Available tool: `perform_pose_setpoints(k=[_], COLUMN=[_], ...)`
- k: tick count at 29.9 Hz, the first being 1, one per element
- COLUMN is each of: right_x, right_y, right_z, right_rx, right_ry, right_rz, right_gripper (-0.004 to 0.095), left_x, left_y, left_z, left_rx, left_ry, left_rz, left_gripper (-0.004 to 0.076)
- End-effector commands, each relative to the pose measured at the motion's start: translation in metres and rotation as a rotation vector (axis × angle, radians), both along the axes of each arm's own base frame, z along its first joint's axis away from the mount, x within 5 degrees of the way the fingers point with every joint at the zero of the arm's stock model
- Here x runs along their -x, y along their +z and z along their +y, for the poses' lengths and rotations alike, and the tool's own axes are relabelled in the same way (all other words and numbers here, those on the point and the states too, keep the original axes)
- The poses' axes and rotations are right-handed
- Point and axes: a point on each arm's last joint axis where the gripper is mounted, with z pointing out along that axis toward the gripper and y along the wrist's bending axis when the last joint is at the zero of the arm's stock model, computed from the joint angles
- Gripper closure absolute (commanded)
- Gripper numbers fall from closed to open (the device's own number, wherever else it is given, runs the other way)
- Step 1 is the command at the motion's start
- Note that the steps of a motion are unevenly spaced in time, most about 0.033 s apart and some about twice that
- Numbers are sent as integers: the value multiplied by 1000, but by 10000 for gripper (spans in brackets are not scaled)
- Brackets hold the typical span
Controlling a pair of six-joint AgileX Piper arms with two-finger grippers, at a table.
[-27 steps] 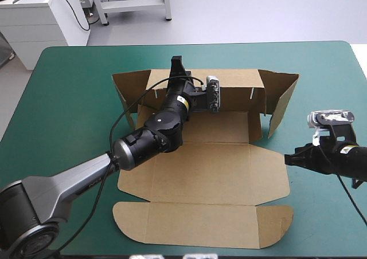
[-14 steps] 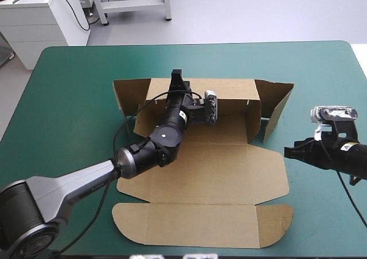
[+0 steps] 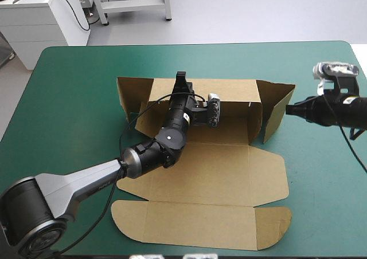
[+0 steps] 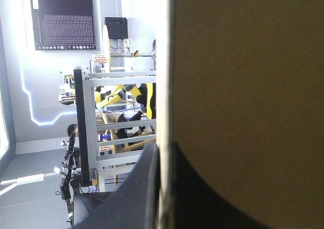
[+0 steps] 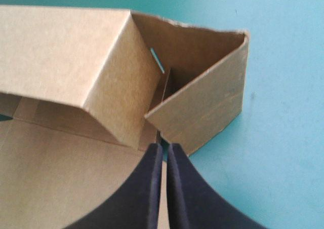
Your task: Fold the box
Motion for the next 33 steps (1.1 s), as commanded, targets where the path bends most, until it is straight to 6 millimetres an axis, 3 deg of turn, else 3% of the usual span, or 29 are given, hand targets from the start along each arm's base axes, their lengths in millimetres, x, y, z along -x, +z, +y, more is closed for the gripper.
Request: perform_pose_setpoints(k=[1, 8, 15, 18, 24, 33], right_x=[-21, -75, -128, -142, -148, -135], right_y=[26, 26, 5, 4, -4, -14], right_z=[-3, -8, 19, 25, 28, 27], right_rx=[-6, -12, 136, 159, 158, 207], right_ry=[-2, 13, 73, 62, 81, 153], right_rz=[-92, -75, -23, -28, 23, 179], right_gripper=[888, 888, 888, 888, 889, 909], left_x=[4, 4, 4, 4, 4, 4], left_y=[25, 24, 24, 24, 24, 24], left_z=[1, 1, 1, 1, 1, 1], left_rx=[46, 46, 46, 46, 46, 46], left_ry=[-11, -13, -13, -13, -13, -13], left_rz=[-61, -60, -60, -60, -60, -60], left_gripper=[731, 731, 731, 731, 731, 731])
